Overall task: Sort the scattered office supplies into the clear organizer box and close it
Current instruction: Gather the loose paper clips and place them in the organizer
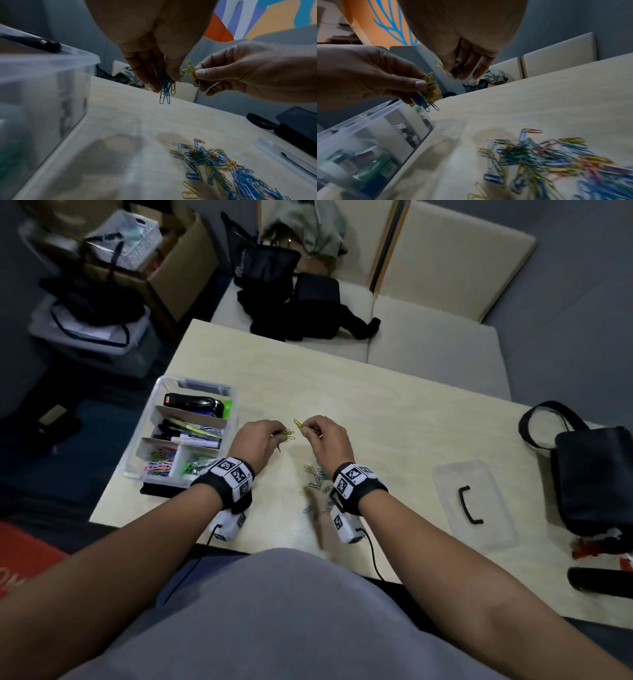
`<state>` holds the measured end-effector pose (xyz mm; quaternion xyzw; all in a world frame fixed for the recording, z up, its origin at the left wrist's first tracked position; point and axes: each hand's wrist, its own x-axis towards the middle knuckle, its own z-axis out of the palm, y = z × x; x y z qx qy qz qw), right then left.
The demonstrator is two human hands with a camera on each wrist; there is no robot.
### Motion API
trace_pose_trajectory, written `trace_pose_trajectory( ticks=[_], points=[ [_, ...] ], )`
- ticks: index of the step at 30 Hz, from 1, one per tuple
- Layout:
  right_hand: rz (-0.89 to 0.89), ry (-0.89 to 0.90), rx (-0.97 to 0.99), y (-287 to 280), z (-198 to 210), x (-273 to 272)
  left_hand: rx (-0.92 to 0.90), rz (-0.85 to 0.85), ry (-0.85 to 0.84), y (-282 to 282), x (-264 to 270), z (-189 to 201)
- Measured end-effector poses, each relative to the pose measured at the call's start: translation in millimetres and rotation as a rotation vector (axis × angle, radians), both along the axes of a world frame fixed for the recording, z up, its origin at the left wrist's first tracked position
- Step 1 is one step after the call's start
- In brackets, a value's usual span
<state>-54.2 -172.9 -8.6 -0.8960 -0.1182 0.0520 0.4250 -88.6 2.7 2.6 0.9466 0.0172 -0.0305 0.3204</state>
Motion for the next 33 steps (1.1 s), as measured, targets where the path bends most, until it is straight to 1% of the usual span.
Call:
trace_pose_trajectory(
  ticks=[6, 9, 11, 17, 21, 23, 28, 30, 33],
  points=[
    [0.103, 0.013, 0.095, 63, 12, -3, -0.030, 0.153, -0.023, 50, -25, 15],
    [0.159, 0.008, 0.119, 91, 16, -7, -0.029, 0.229, -0.030, 74, -40, 23],
    [0.194, 0.002, 0.131, 108, 17, -11, -0.060, 0.286, -0.043, 89, -50, 28],
    [0.279, -0.018, 0.136, 148, 18, -22, -0.045, 0.385, -0.093, 131, -72, 40],
    [0.304, -0.018, 0.128, 166, 16, -27, -0.054, 0.445, -0.046, 153, -84, 39],
    [0.311, -0.016, 0.131, 173, 16, -30, -0.042, 0.460, -0.023, 161, -89, 35],
    [0.315, -0.020, 0.102, 183, 13, -32, 0.052, 0.448, 0.030, 171, -95, 21],
    [0.313, -0.020, 0.088, 185, 12, -32, 0.135, 0.414, 0.061, 172, -94, 13],
    [0.311, -0.023, 0.076, 187, 11, -33, 0.304, 0.321, 0.094, 174, -91, 4]
  ],
)
